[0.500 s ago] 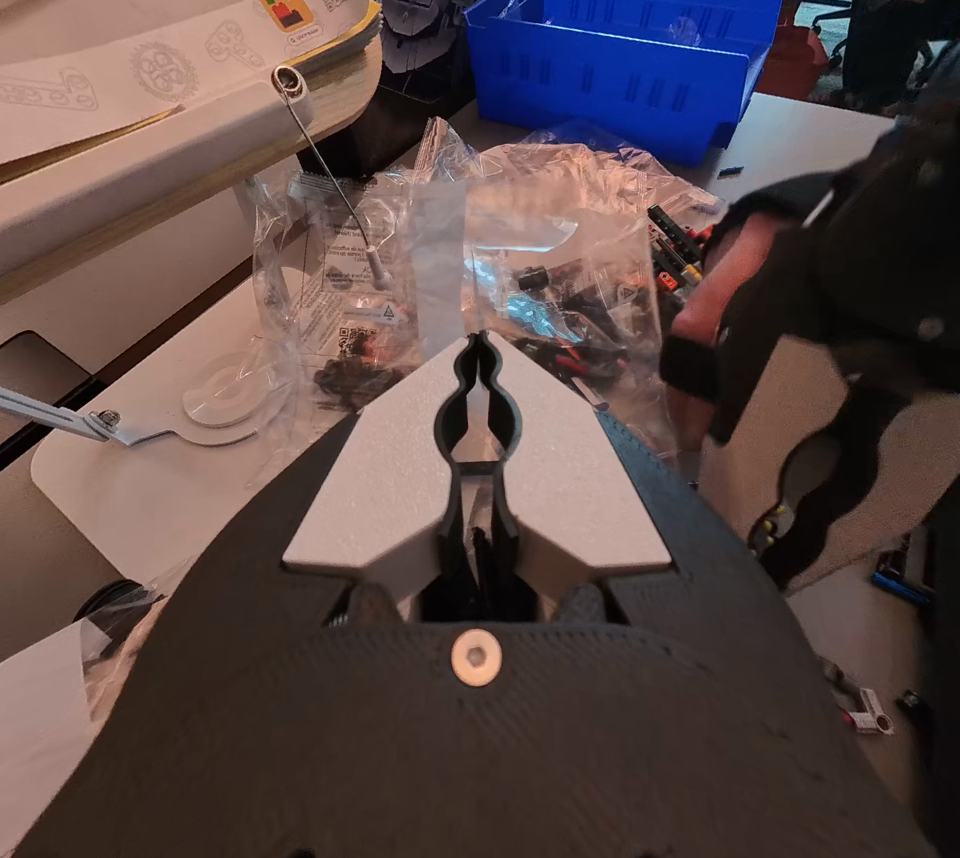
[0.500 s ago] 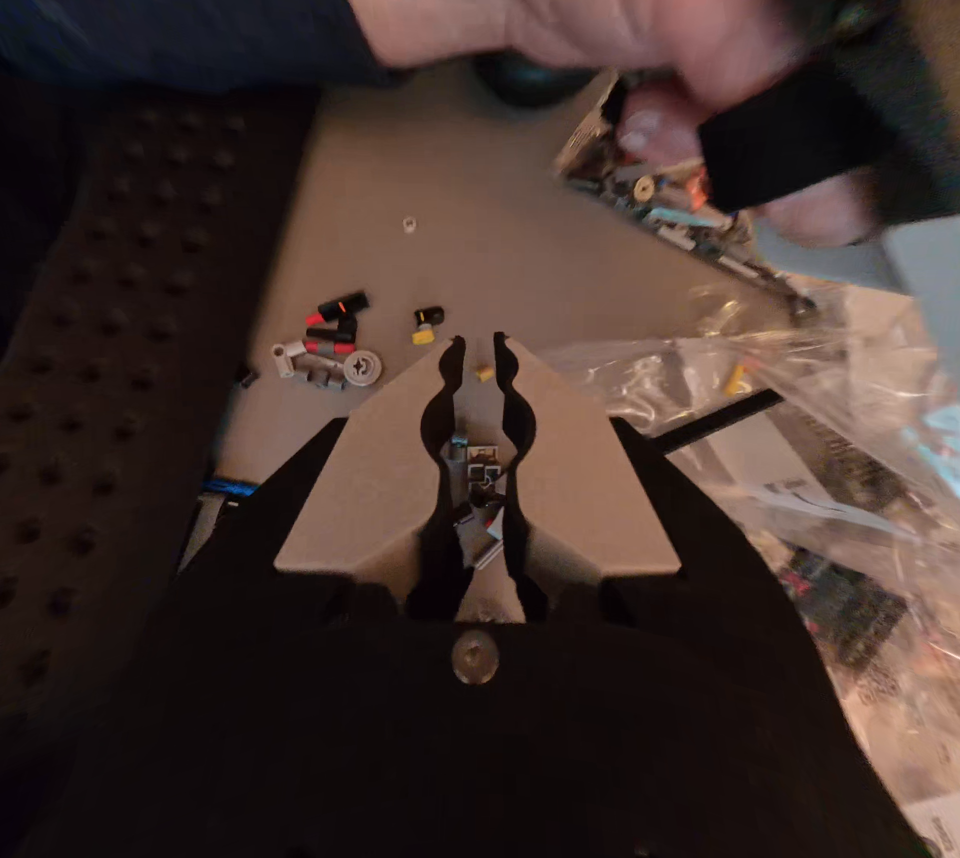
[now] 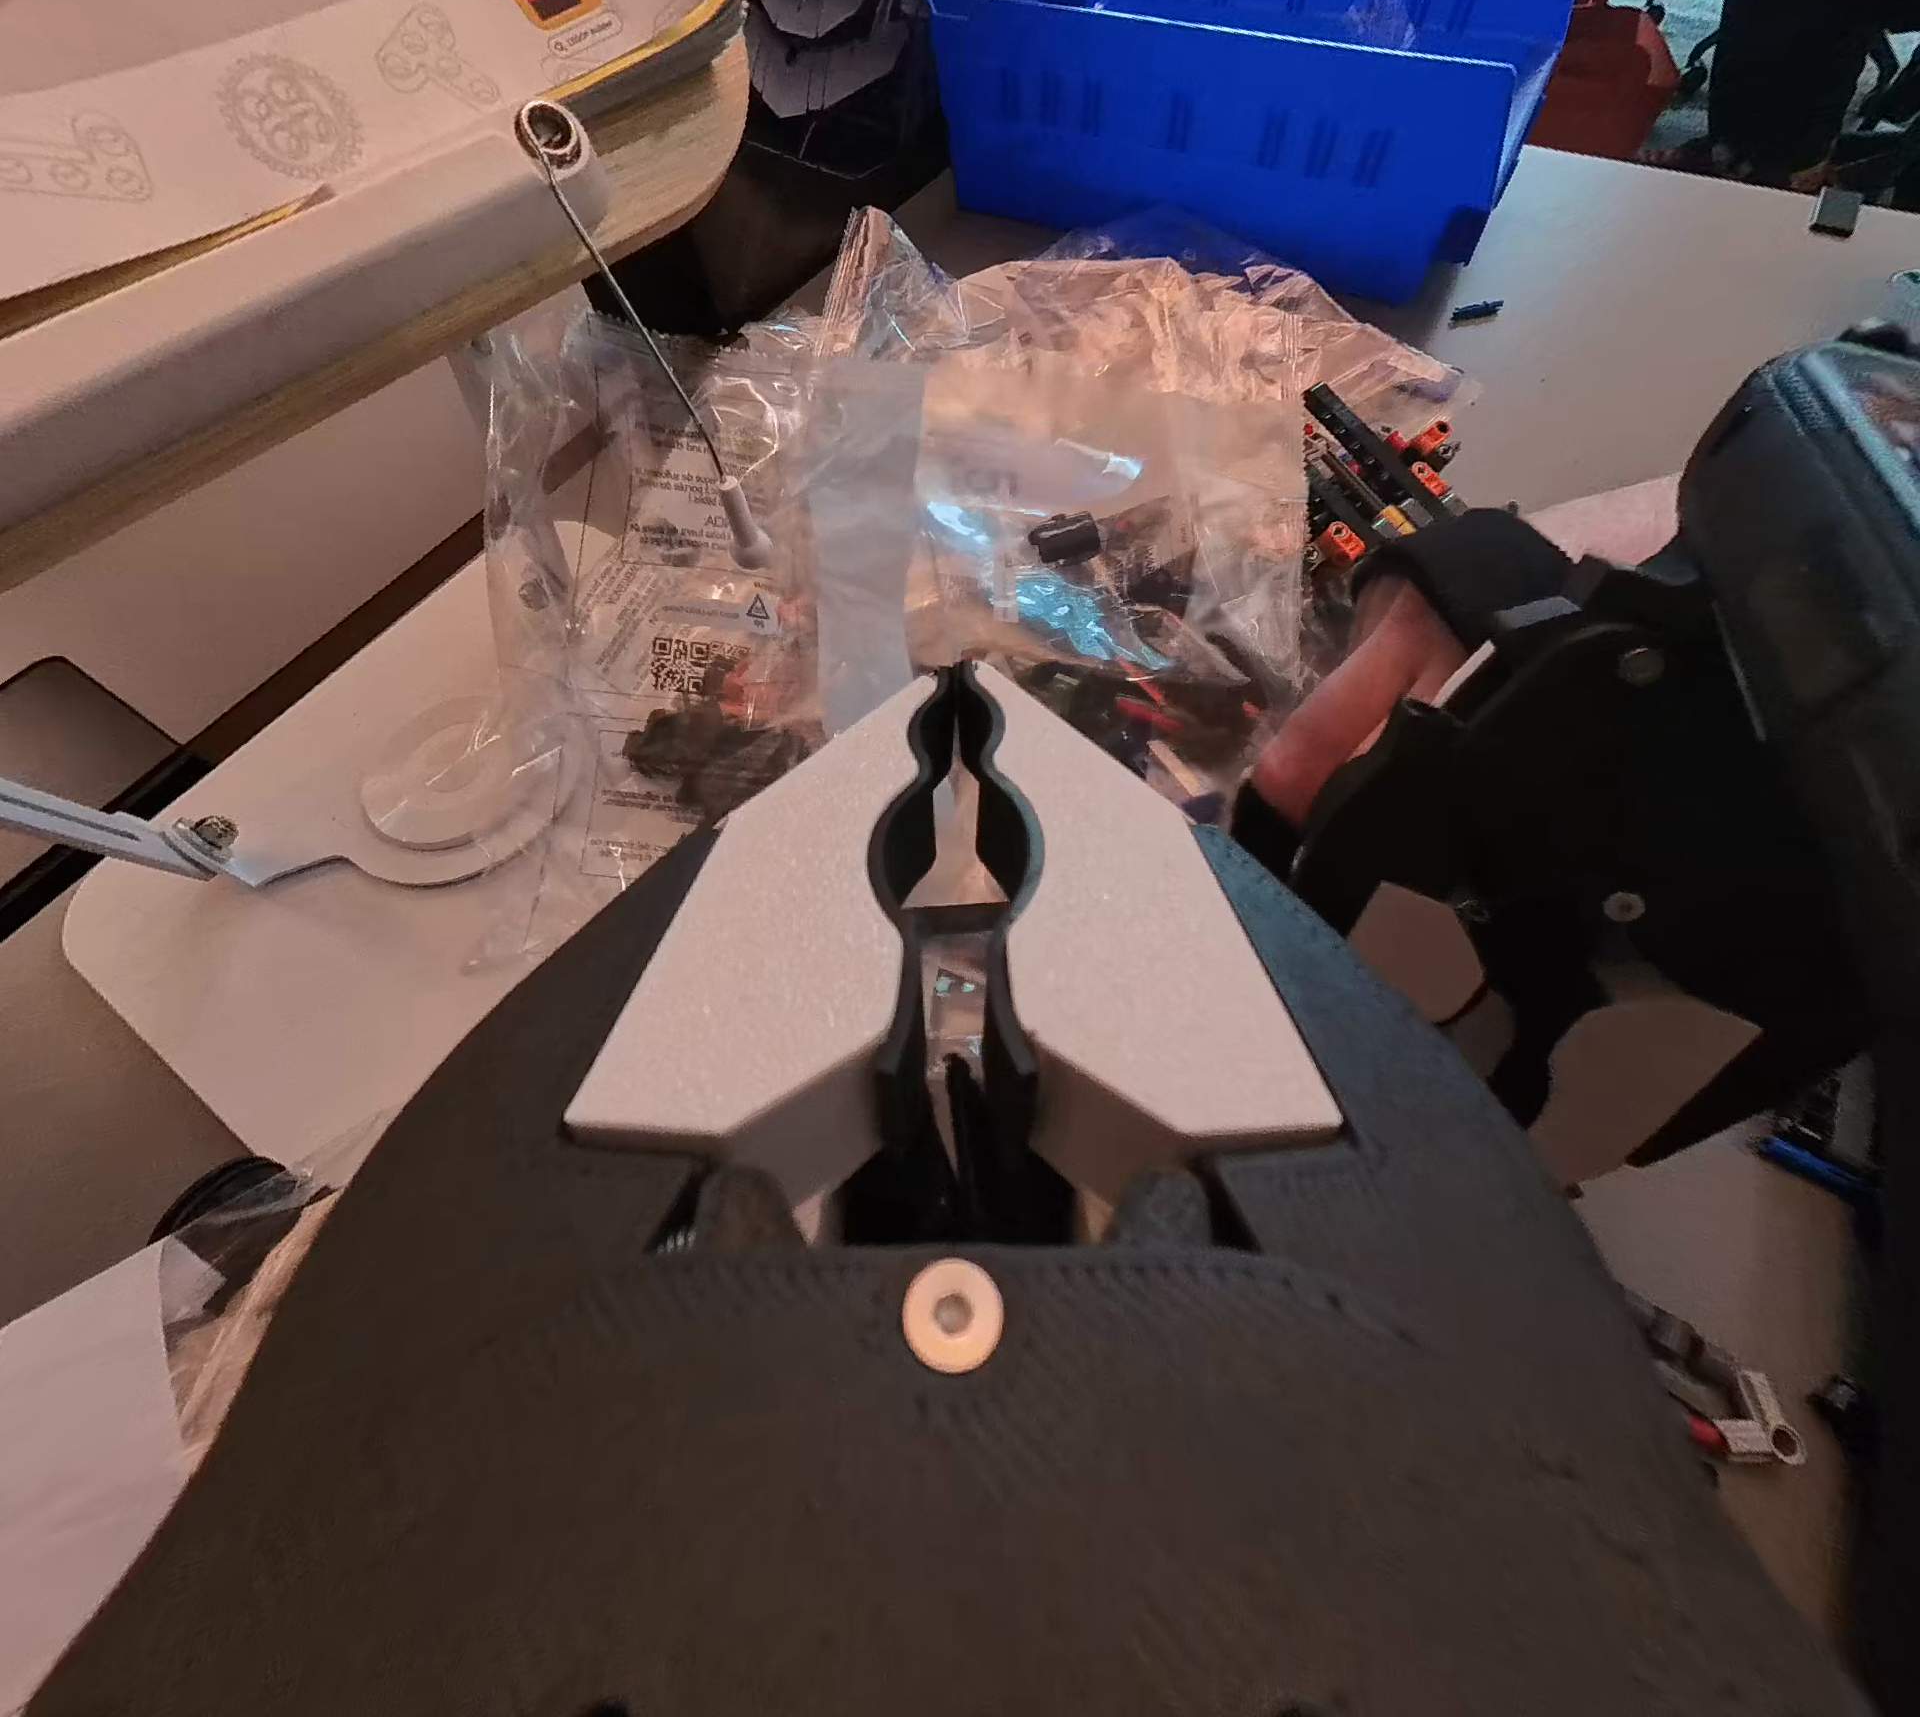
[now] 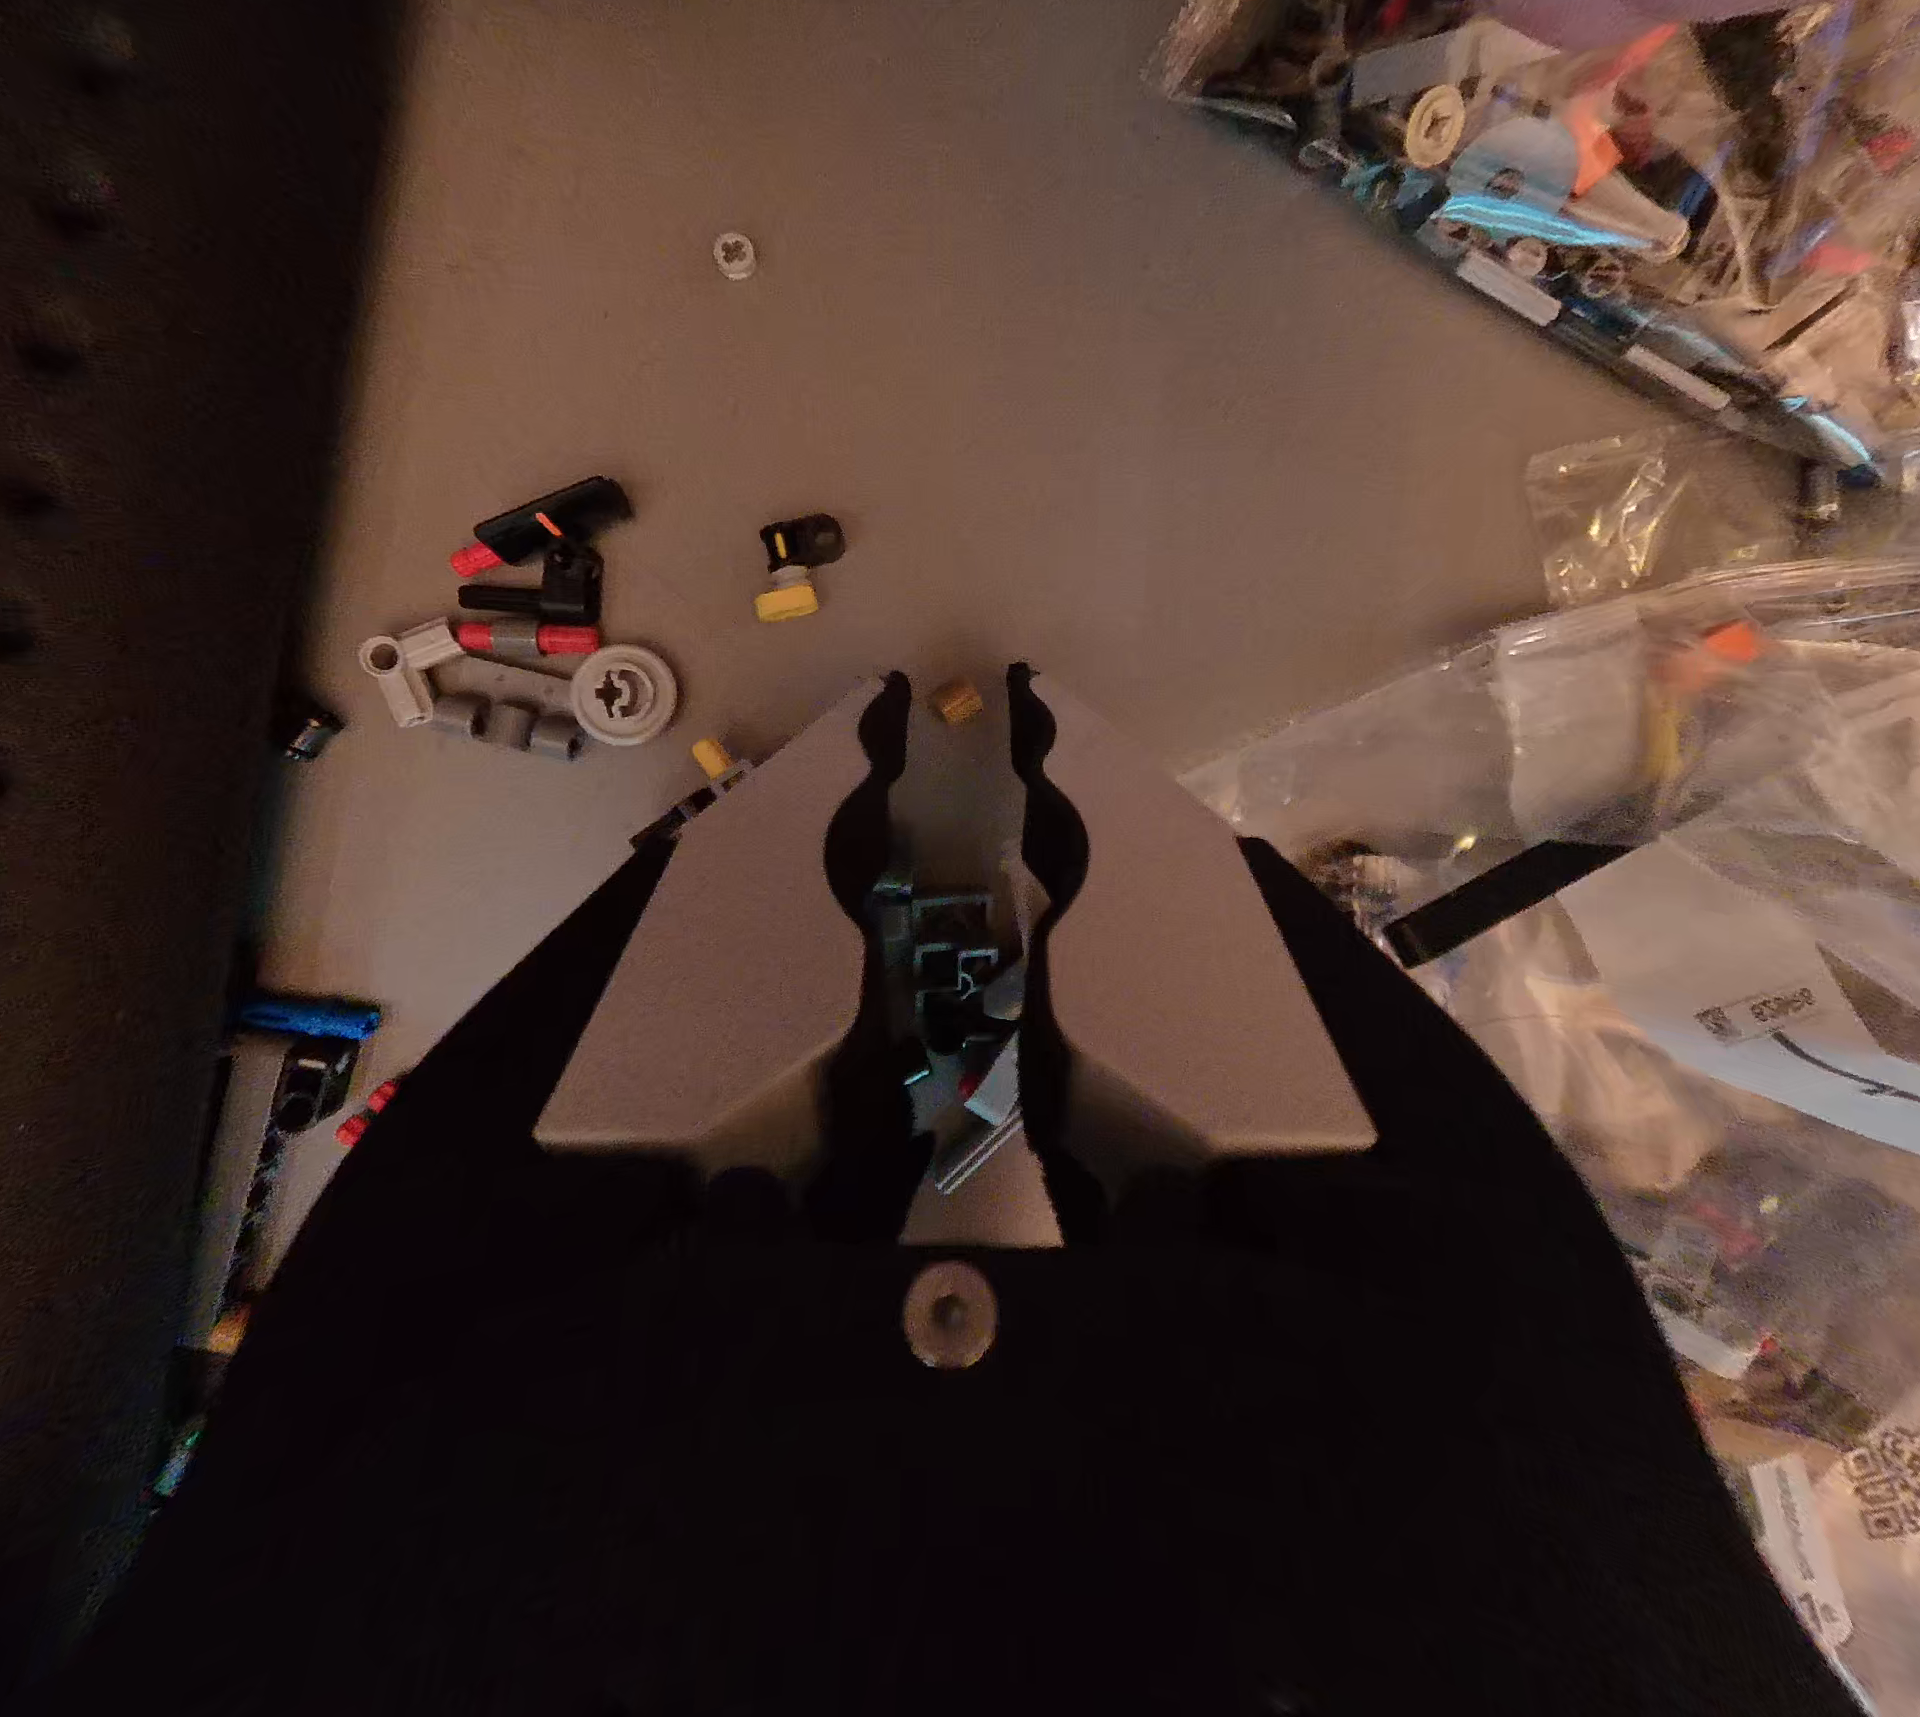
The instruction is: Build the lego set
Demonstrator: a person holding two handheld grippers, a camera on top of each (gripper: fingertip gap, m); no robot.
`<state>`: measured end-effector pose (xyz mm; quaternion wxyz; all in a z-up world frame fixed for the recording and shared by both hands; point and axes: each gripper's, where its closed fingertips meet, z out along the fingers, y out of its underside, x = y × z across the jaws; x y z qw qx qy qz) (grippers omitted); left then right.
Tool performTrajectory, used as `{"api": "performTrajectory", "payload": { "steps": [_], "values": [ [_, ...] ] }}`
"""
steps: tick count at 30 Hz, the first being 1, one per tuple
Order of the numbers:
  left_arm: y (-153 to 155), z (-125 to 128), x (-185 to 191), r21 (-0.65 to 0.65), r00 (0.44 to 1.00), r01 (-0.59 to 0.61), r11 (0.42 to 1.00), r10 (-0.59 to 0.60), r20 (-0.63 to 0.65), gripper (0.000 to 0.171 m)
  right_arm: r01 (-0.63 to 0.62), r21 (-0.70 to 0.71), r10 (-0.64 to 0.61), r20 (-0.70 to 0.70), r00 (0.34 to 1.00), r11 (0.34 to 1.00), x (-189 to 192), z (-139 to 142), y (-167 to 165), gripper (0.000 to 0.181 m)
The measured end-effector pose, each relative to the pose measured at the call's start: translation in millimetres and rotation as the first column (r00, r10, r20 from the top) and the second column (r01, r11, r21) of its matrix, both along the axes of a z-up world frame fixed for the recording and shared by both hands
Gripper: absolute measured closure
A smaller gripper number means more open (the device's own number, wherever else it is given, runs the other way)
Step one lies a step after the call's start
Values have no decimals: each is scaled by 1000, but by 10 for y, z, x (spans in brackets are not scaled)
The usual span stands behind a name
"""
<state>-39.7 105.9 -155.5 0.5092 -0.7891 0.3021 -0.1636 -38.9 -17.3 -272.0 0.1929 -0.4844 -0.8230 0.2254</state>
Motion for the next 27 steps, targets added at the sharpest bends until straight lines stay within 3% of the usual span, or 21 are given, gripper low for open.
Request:
{"api": "performTrajectory", "payload": {
  "steps": [3, 10, 15, 19, 23, 26, 27],
  "values": [
    [3, -12, 4, -3, 1000, 1, 1000, -1, -1, 171, 4, 10, -4, 12, 1000, 1000, -4, -40, 15, 174],
    [8, -17, -1, -3, 1000, -1, 1000, 1, -1, 171, 0, -18, -1, -25, 1000, 1000, -9, 47, -3, 175],
    [12, -9, -23, -2, 1000, -6, 1000, 6, 3, 171, 0, -131, -34, -258, 966, 991, -15, 634, 18, 175],
    [14, -15, -21, -4, 1000, -6, 1000, 6, 2, 171, 90, -189, -163, -415, 895, 978, 52, 1029, 319, 175],
    [17, -27, -16, -6, 1000, -6, 1000, 6, -1, 171, 233, -173, -284, -395, 874, 957, 78, 942, 643, 174],
    [19, -39, -14, -8, 1000, -7, 1000, 7, -6, 171, 328, -73, -333, -332, 882, 942, 55, 730, 808, 152],
    [20, -40, -16, -9, 1000, -7, 1000, 7, -6, 171, 339, -35, -330, -346, 878, 940, 43, 734, 833, 152]
  ]
}}
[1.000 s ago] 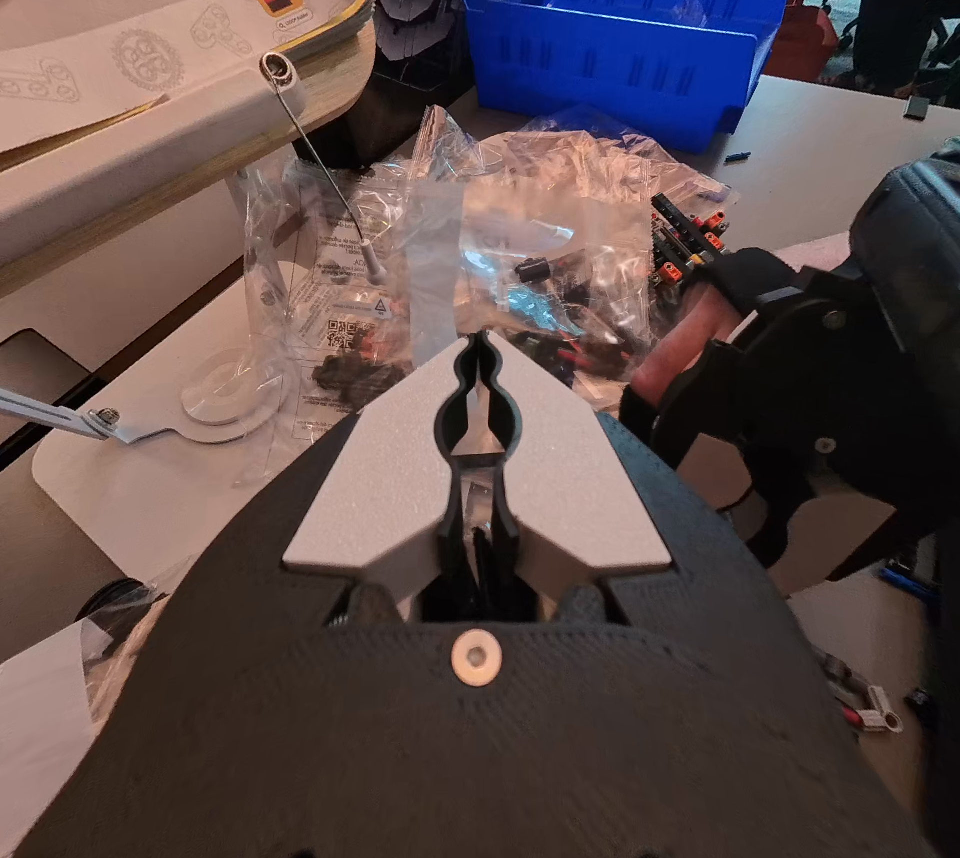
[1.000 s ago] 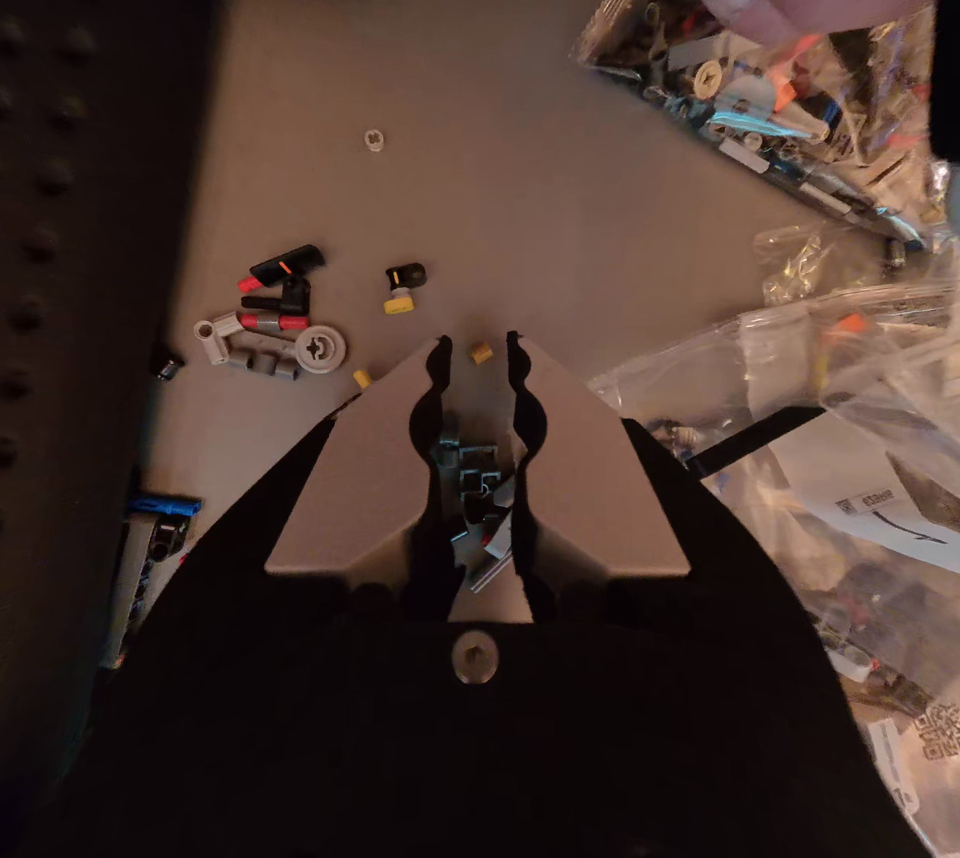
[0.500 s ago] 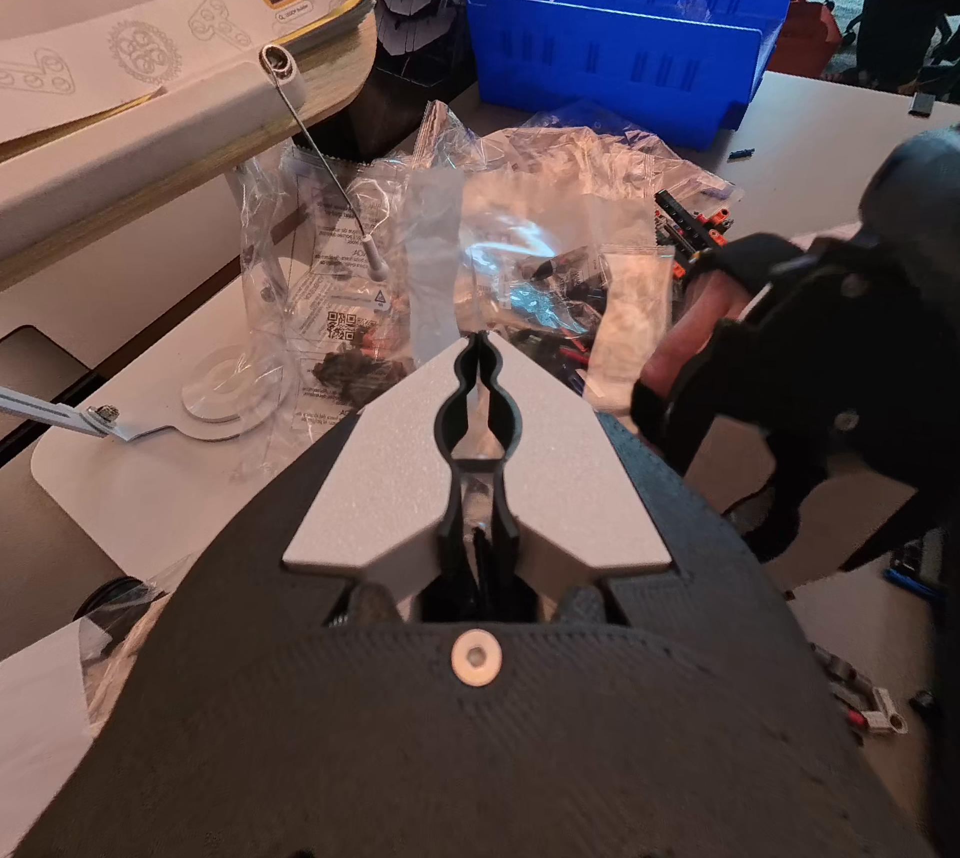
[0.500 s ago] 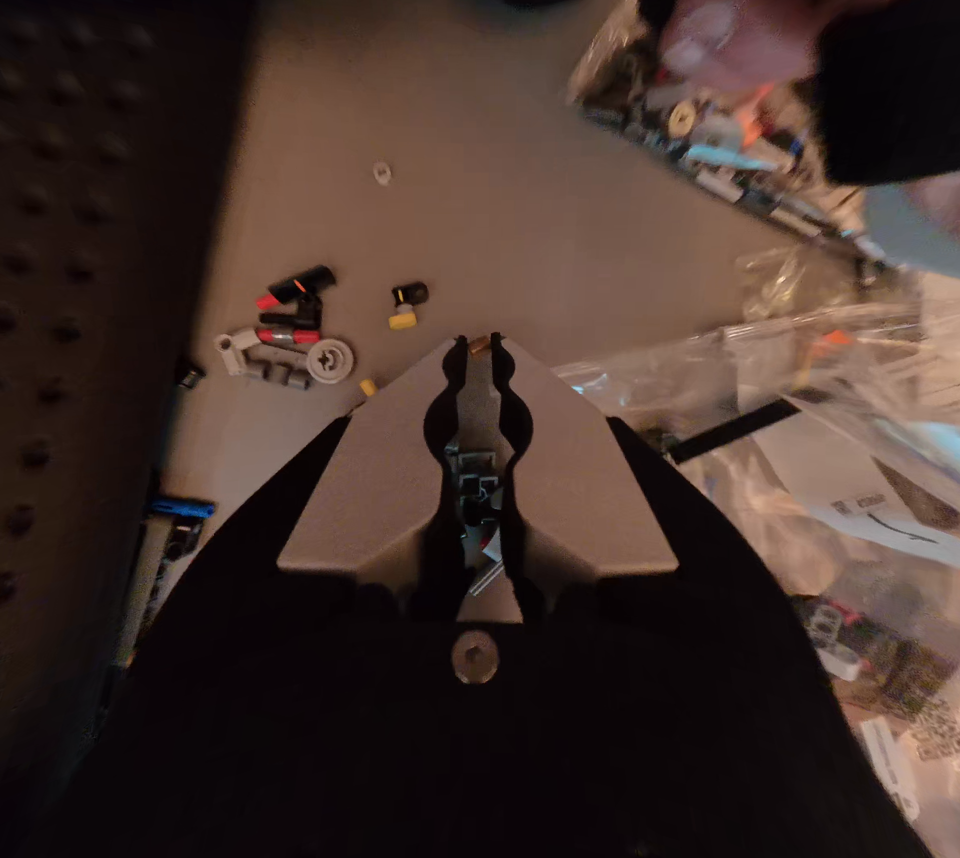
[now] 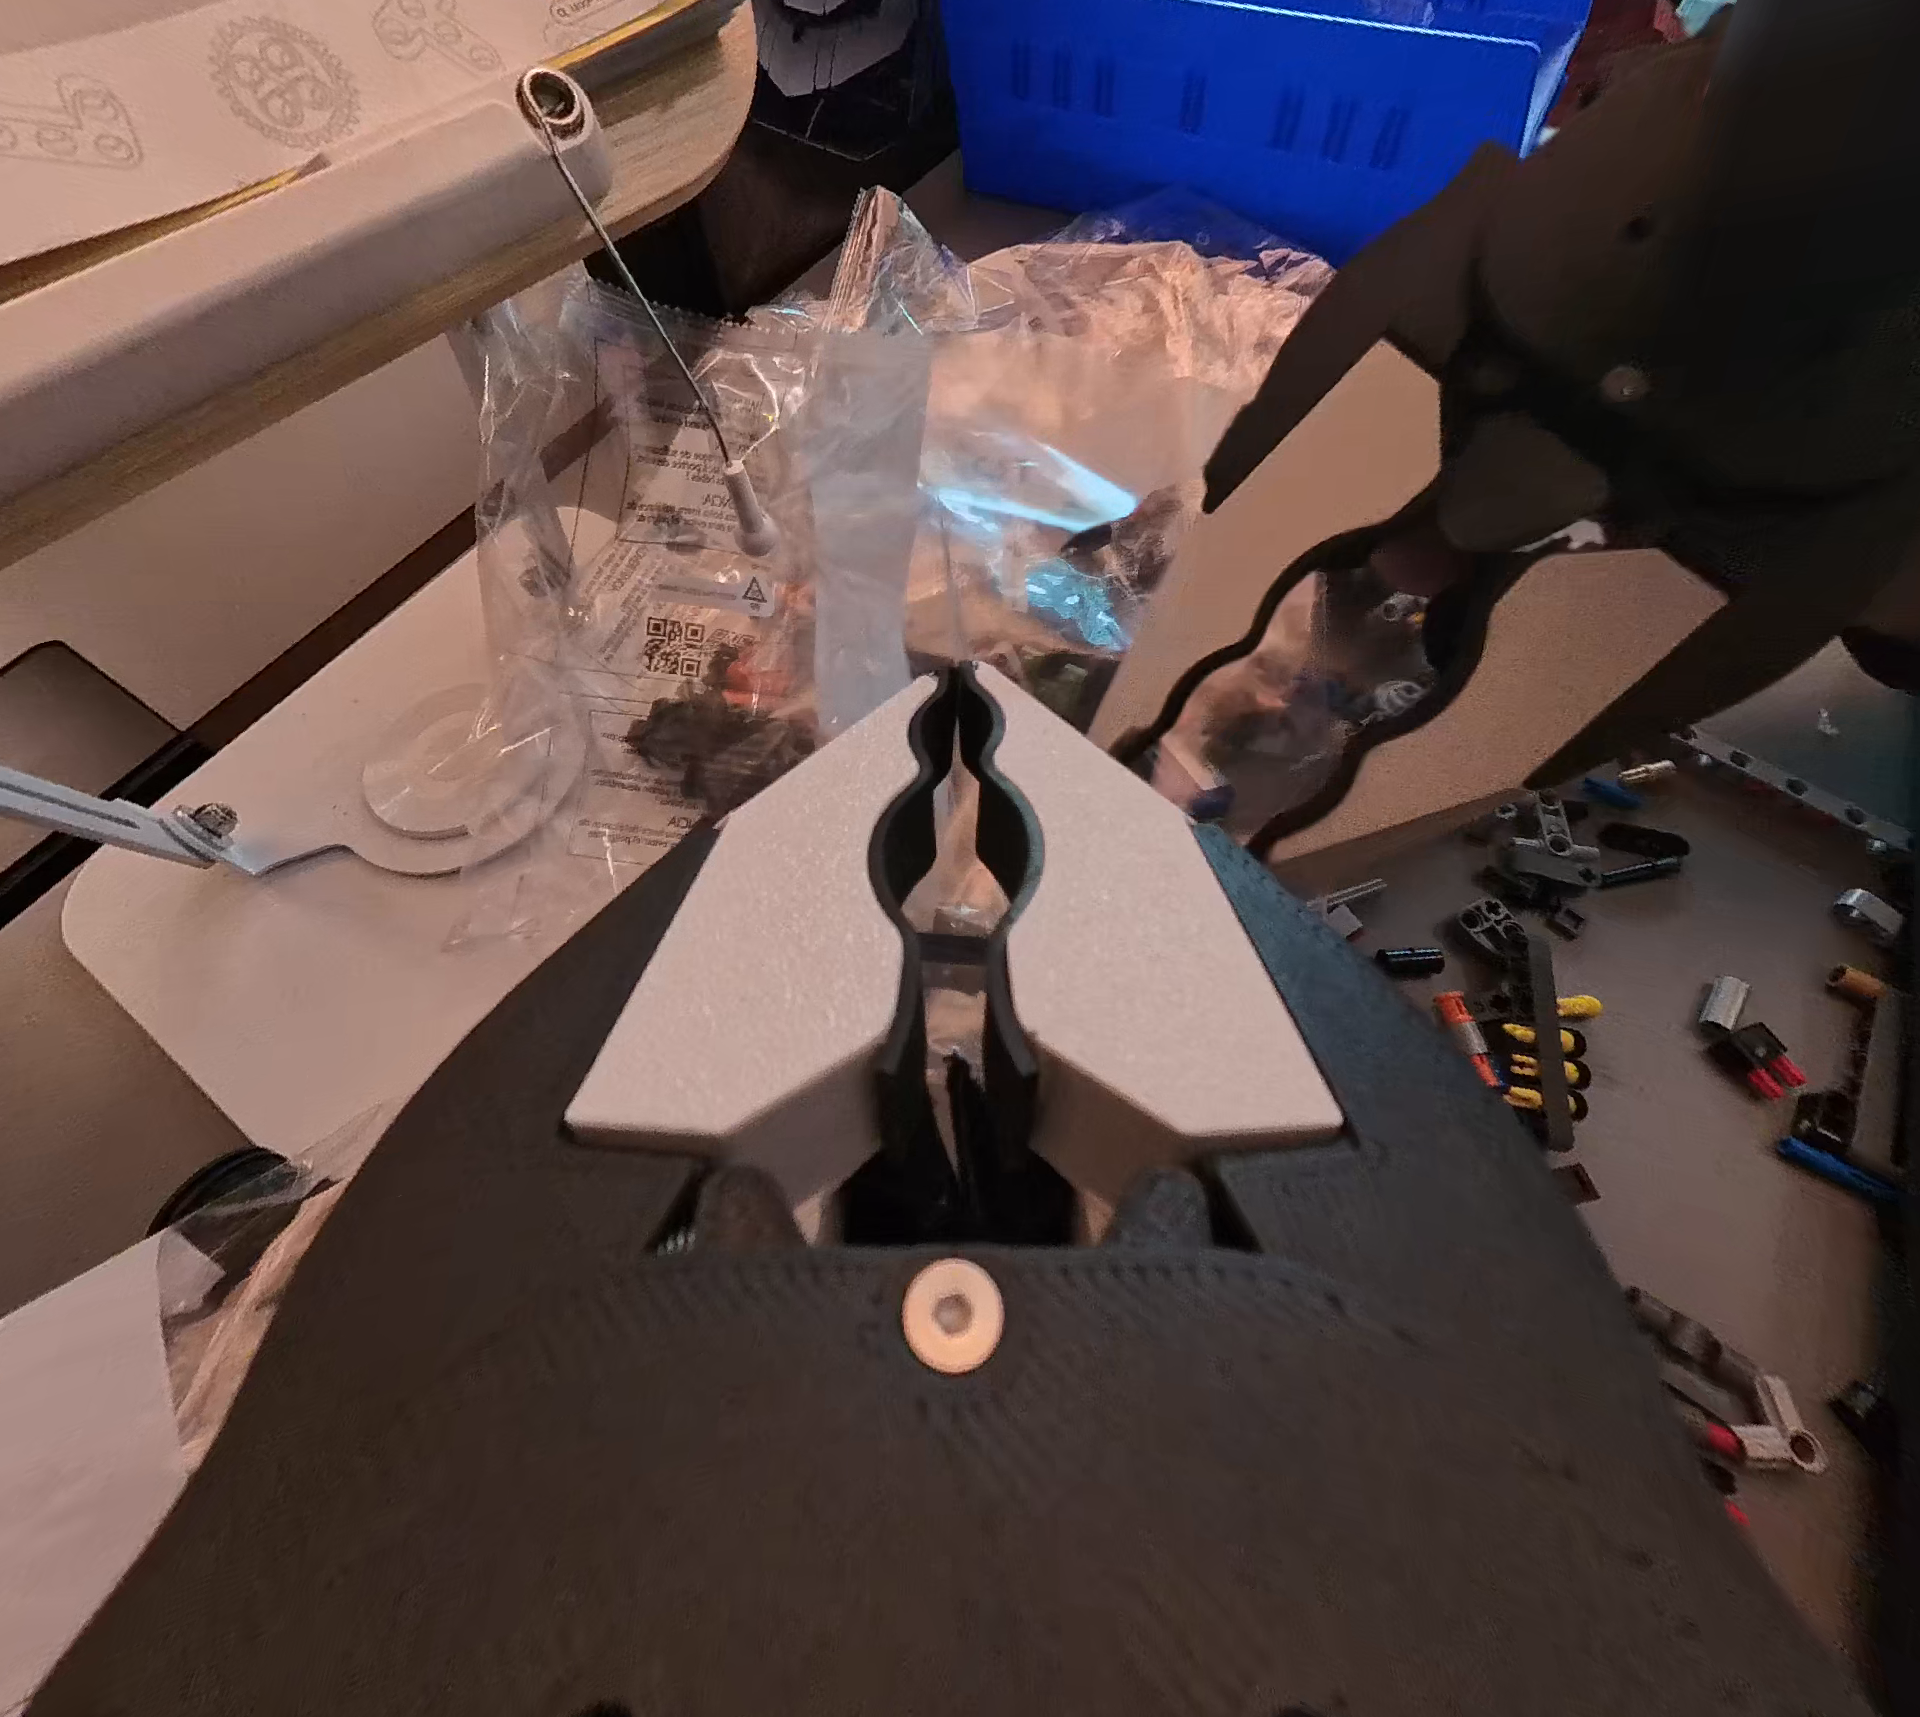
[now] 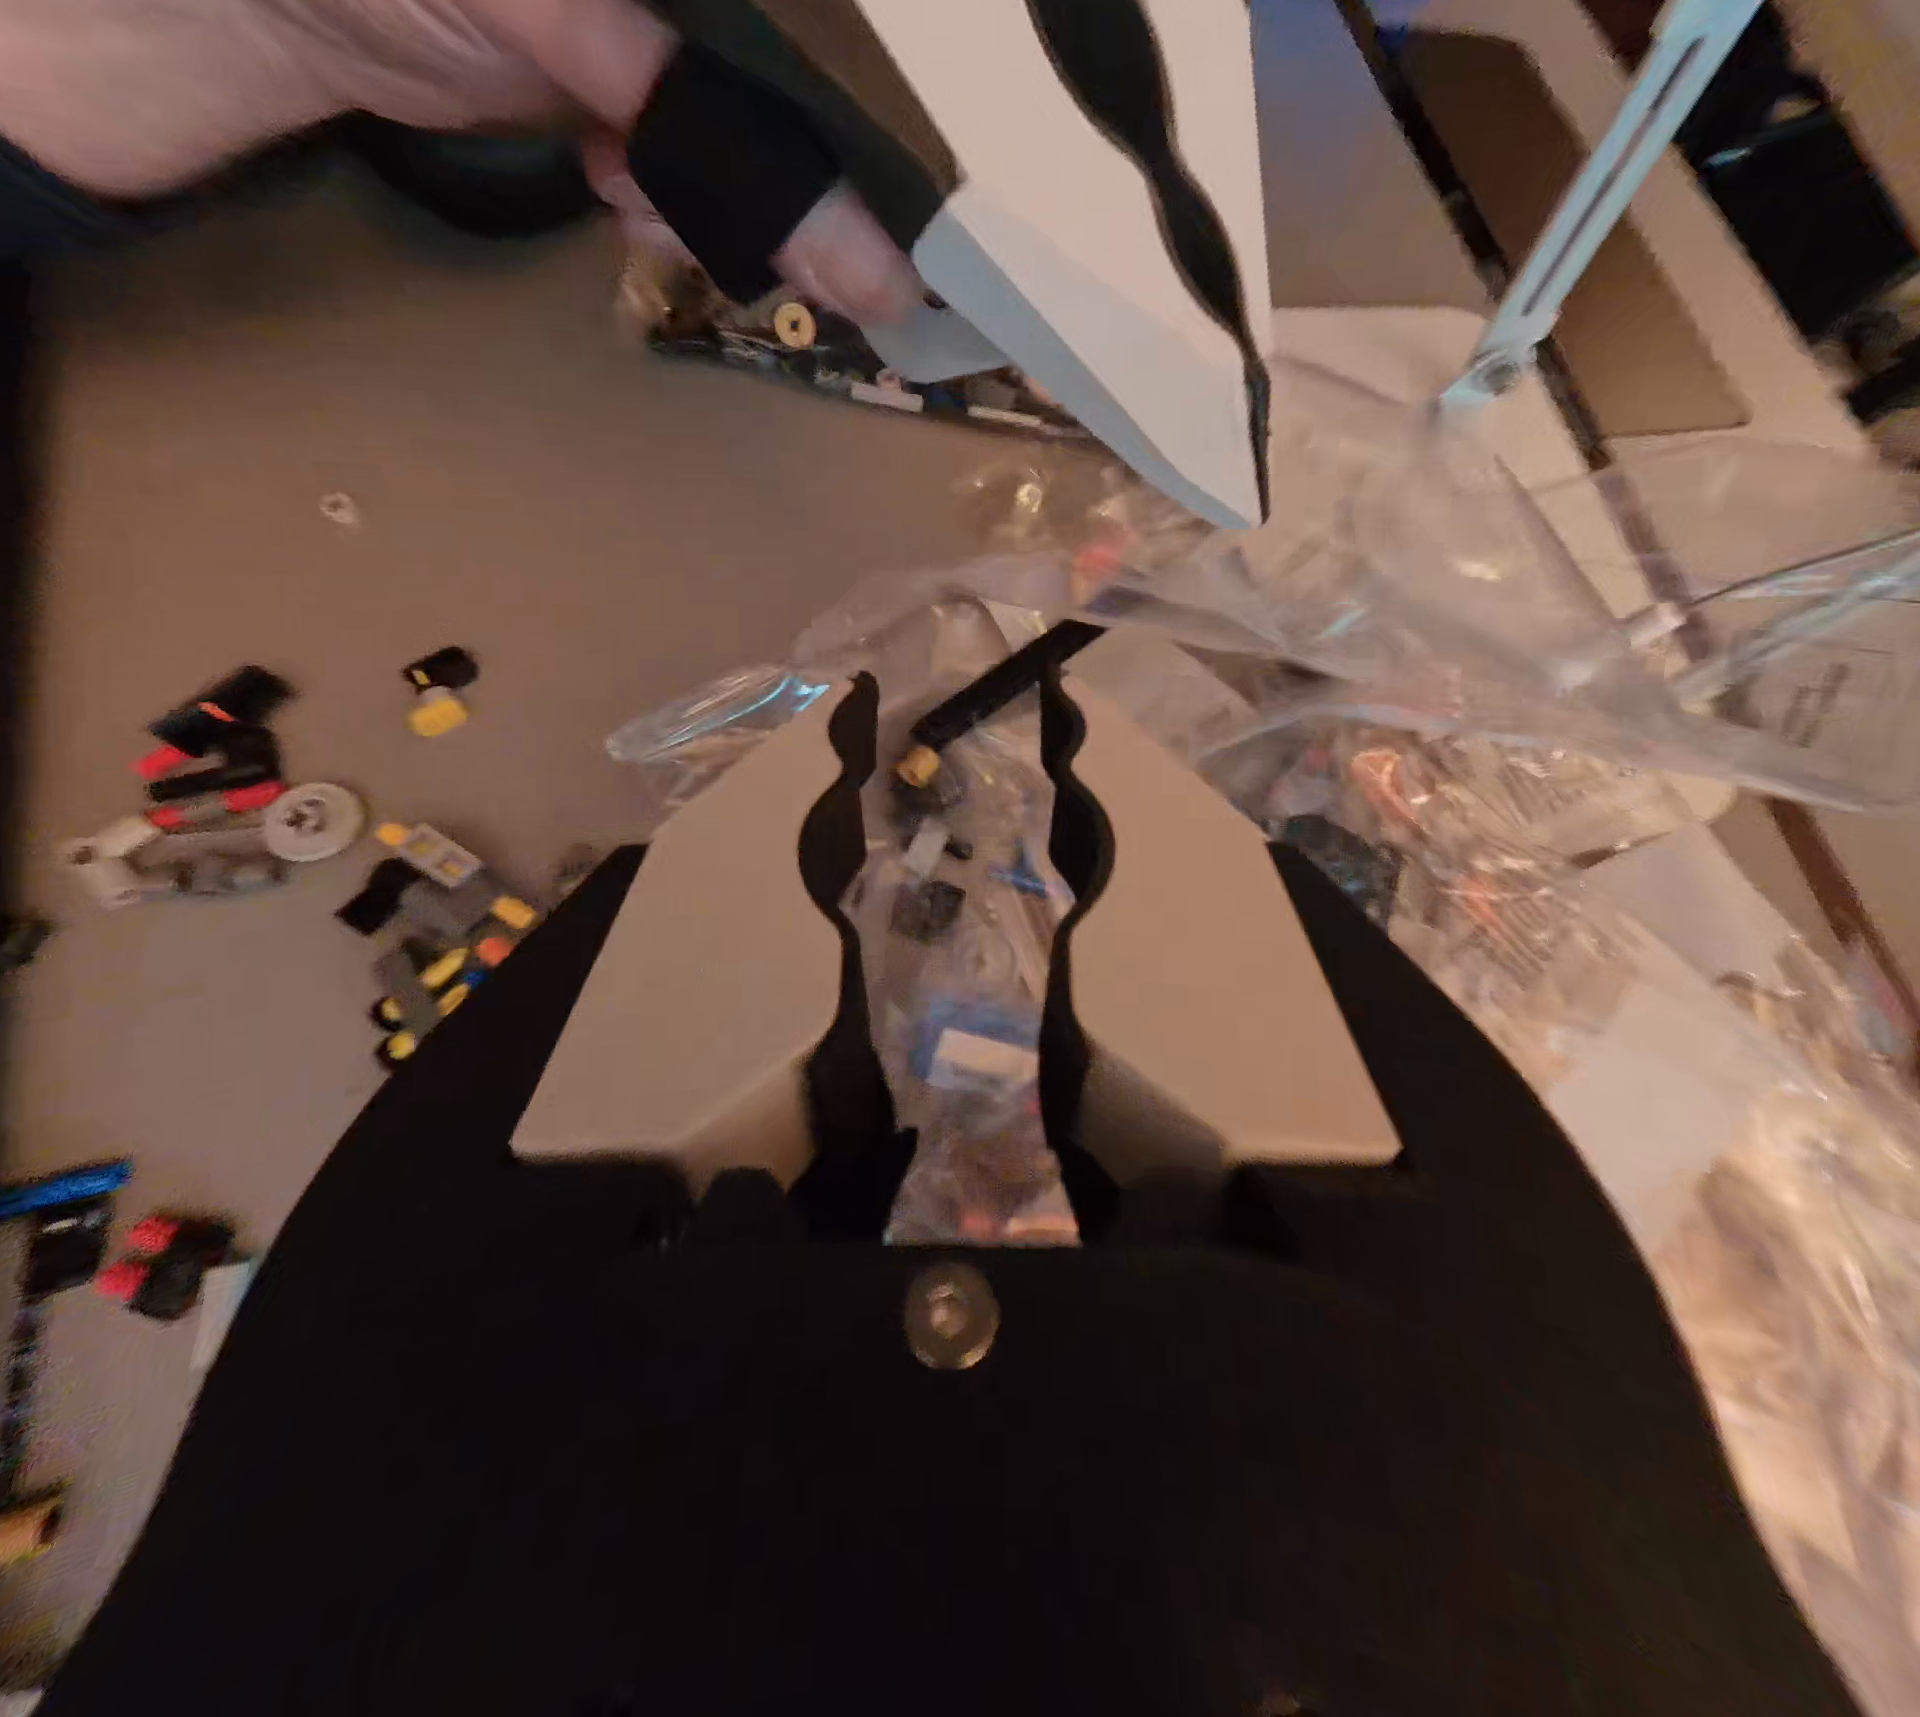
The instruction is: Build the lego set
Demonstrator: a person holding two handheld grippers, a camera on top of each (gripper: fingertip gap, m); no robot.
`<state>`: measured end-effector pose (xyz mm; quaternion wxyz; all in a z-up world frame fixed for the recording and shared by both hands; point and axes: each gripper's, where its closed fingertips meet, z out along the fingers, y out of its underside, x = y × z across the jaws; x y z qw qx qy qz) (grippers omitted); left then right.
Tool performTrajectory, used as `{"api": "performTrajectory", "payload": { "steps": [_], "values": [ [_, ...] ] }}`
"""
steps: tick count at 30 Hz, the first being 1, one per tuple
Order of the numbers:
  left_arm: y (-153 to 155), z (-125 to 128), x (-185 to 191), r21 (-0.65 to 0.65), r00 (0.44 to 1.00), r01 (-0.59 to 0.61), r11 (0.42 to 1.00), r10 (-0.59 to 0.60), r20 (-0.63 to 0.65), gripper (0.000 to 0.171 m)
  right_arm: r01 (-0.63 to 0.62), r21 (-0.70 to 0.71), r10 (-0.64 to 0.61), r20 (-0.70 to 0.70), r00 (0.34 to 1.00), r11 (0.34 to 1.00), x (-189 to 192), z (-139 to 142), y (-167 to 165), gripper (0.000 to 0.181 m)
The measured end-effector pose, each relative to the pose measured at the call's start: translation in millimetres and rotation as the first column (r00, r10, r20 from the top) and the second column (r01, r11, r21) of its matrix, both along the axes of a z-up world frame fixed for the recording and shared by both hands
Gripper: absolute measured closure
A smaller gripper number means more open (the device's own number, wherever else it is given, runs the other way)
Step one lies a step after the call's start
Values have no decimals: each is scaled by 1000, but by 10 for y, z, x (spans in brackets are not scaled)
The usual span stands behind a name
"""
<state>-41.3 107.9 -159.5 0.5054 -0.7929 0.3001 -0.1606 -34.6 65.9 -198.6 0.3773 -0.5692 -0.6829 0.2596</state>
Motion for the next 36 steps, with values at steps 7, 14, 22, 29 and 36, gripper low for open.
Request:
{"api": "performTrajectory", "payload": {
  "steps": [7, 14, 22, 29, 36],
  "values": [
    [-2, 20, -15, 5, 1000, -2, 1000, 2, 5, 171, -273, -27, 271, -70, 960, 962, -19, 216, -627, 170],
    [1, 0, -5, 0, 1000, 0, 1000, 0, 0, 171, -432, -114, 447, 197, 873, 895, -60, -425, -1157, 166],
    [0, -14, 9, -3, 1000, 4, 1000, -4, -3, 171, -426, -137, 448, 266, 854, 894, -88, -644, -1201, 163],
    [2, -20, 11, -4, 1000, 5, 1000, -5, -3, 171, -421, -107, 434, 272, 859, 901, -157, -666, -1212, 165],
    [8, -52, 22, -8, 1000, 3, 1000, -4, -27, 171, -479, -60, 480, 222, 849, 876, -436, -618, -1522, 166]
  ]
}}
